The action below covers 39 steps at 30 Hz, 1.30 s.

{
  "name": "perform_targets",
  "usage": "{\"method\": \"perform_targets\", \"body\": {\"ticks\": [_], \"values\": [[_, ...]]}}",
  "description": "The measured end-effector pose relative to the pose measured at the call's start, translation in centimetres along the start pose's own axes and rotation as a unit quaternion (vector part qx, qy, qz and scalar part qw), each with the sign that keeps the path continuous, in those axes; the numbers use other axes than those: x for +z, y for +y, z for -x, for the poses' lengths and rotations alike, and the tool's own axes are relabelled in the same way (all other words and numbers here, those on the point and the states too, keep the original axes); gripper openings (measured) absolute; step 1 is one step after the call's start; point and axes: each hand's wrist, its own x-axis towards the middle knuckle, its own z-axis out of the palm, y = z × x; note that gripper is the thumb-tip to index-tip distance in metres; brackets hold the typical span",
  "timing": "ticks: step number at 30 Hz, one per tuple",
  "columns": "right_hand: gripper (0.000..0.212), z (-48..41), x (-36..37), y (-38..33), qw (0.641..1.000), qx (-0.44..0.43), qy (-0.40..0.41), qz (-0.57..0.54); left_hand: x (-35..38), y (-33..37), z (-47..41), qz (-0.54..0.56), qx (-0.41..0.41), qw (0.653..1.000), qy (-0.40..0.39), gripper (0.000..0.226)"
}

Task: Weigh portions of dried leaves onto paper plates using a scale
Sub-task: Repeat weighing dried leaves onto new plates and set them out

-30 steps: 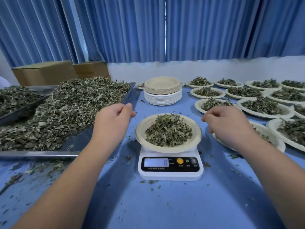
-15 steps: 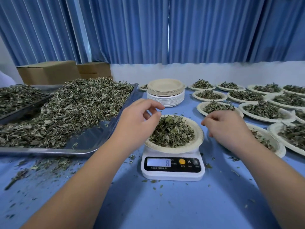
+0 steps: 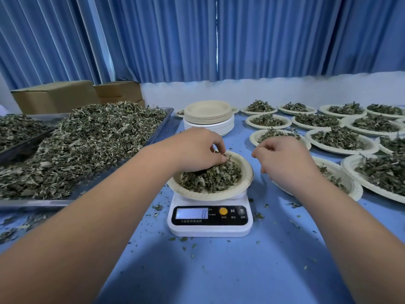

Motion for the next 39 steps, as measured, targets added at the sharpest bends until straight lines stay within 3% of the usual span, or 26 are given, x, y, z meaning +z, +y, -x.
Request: {"method": "perform_targets", "body": {"ticks": [6,11,17,25,31,35,39], "values": [[0.023,0.0,0.0,0.1,1.000,-0.002,-0.001,-0.007,0.9,-0.3,0.0,0.032,0.002,0.999,0.023,0.019],[0.025,0.1,0.0,0.0,1.000,-0.009,-0.003,0.000,0.7,-0.7,0.6,0.117,-0.008,0.985,0.130,0.018],[0.023,0.1,0.0,0.1,1.000,-0.010,-0.003,0.004,-0.4,-2.5,2.9,0.359,-0.031,0.907,0.218,0.028],[0.021,0.0,0.2,0.3,0.999,-0.002,0.005,0.041,-0.2,-9.5,6.4,0.429,-0.110,0.824,0.354,0.032],[0.022,0.1,0.2,0.4,0.999,0.002,-0.001,0.049,-0.7,-14.7,8.5,0.333,-0.217,0.820,0.412,0.026],[0.022,0.2,0.3,0.4,0.999,0.006,-0.001,0.044,0.2,-15.8,8.3,0.226,-0.292,0.871,0.323,0.010],[0.023,0.3,0.3,0.3,0.999,0.013,-0.004,0.033,0.8,-15.1,7.9,0.169,-0.295,0.896,0.285,0.014]]}}
